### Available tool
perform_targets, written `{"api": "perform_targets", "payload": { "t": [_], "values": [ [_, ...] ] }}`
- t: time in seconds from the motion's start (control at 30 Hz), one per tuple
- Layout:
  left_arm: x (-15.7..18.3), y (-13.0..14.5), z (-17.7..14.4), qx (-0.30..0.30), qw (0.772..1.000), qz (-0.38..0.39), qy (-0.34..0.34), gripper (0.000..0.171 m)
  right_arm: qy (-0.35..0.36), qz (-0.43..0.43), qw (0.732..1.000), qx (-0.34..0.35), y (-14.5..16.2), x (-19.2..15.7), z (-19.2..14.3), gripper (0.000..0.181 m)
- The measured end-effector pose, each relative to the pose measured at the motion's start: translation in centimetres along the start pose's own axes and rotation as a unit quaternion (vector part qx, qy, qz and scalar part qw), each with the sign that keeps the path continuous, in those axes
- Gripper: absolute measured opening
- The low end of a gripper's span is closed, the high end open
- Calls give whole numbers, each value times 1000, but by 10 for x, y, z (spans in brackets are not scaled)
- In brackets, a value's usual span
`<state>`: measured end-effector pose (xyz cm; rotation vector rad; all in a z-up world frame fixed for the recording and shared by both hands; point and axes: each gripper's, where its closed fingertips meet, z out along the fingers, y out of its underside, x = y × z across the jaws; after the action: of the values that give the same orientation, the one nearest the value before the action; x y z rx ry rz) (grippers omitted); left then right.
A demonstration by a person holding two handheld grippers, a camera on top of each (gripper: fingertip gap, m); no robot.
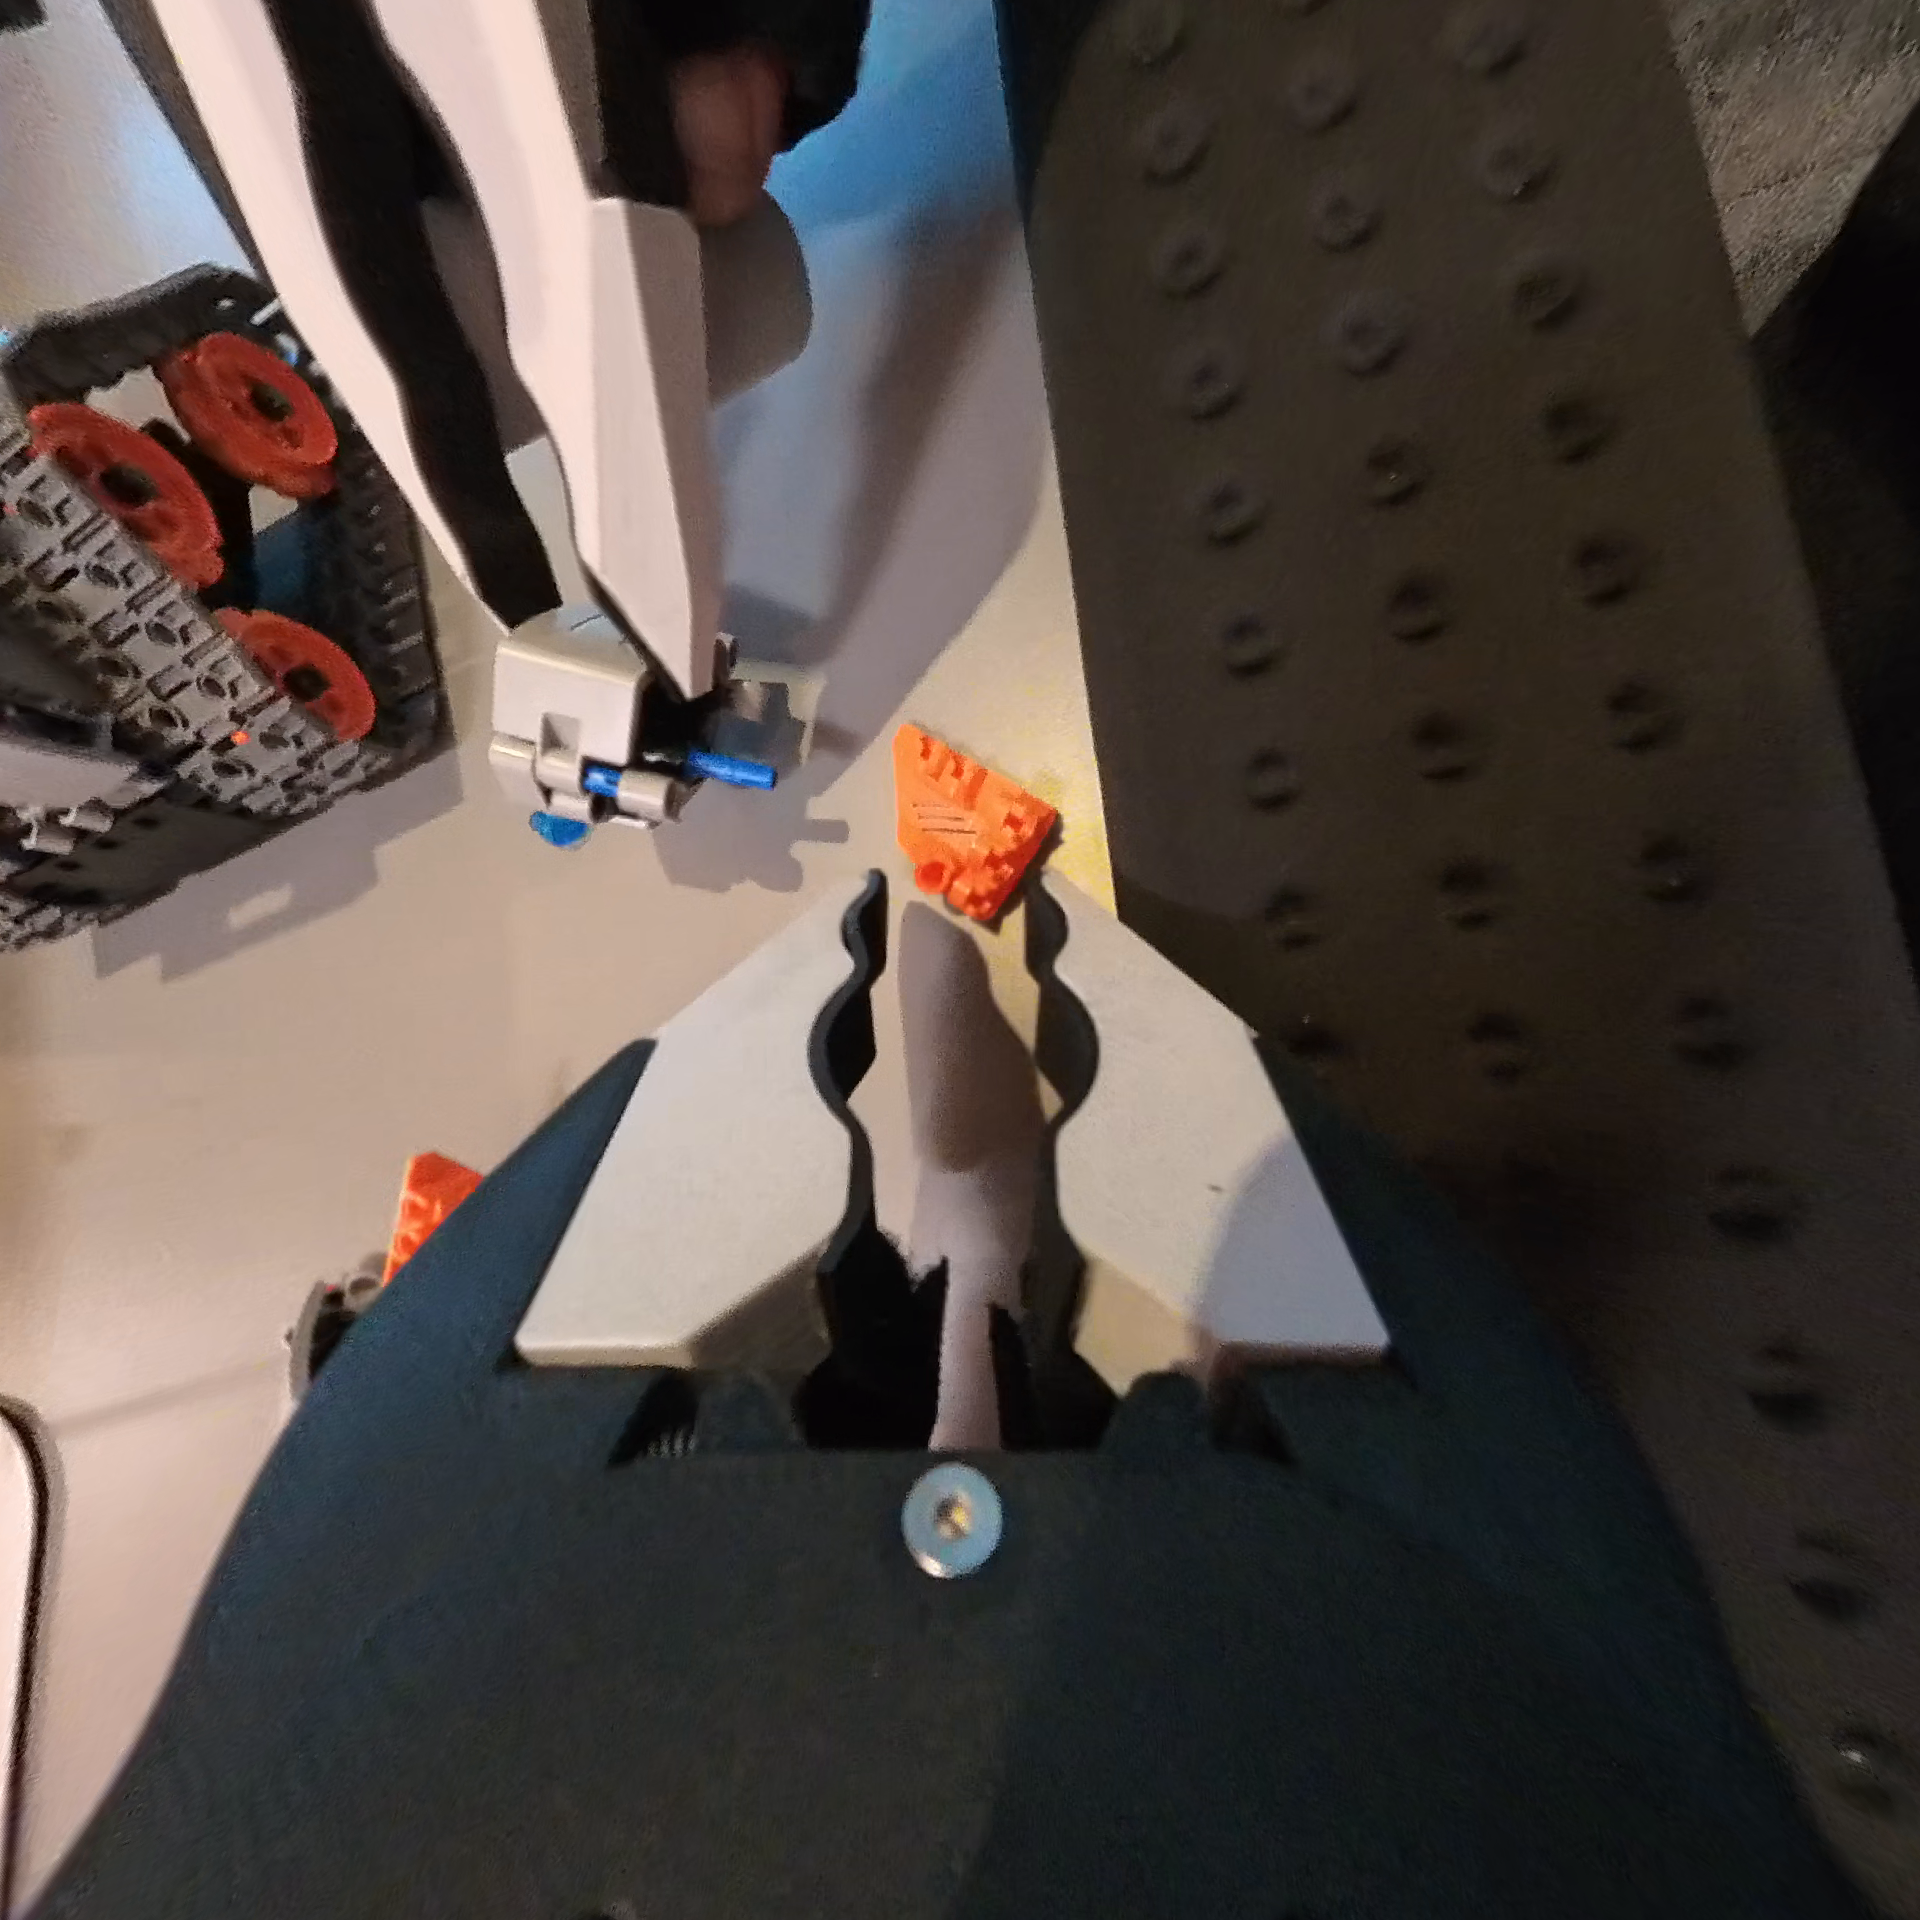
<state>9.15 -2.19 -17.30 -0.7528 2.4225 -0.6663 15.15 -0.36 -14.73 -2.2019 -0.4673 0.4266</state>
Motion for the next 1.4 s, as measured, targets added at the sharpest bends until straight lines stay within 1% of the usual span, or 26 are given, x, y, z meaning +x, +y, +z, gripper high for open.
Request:
{"api": "perform_targets", "payload": {
  "t": [0.07, 0.17, 0.4, 0.6, 0.77, 0.87, 0.97, 1.07, 1.23, 1.27, 1.33, 1.4],
  "values": [
    [3, -5, 3, 4, 1000, 12, 8, 17, 2, 4, 1000, 3, 1, 2, -1, 26],
    [3, -8, 5, 0, 1000, 9, 17, 17, 1, 3, 1000, 5, 0, 2, -2, 26],
    [-4, -2, 1, 7, 999, -36, 9, 16, 10, -3, 1000, 6, 0, 4, -4, 27],
    [-8, 0, -11, 41, 994, -104, 16, 15, 18, -27, 999, -12, 5, 2, -2, 27],
    [-15, -2, -26, 96, 978, -184, 30, 15, 26, -45, 998, -25, 7, 0, 4, 27],
    [-20, 6, -30, 92, 977, -191, 12, 16, 14, -53, 998, -37, 10, -6, 8, 26],
    [-20, 9, -34, 95, 975, -201, 8, 16, 24, -73, 996, -48, 12, -8, 9, 24],
    [-19, 14, -36, 91, 974, -206, 2, 17, 23, -70, 996, -50, 12, -12, 10, 29],
    [-20, 17, -37, 90, 973, -212, -5, 16, 20, -48, 998, -42, 10, -16, 8, 30],
    [-20, 16, -37, 90, 973, -211, -5, 16, 21, -45, 998, -39, 10, -16, 8, 29],
    [-20, 16, -36, 86, 974, -208, -9, 16, 23, -43, 998, -34, 7, -15, 6, 14],
    [-19, 17, -35, 79, 976, -203, -12, 17, 19, -32, 999, -26, 2, -17, 3, 13]
  ]
}}
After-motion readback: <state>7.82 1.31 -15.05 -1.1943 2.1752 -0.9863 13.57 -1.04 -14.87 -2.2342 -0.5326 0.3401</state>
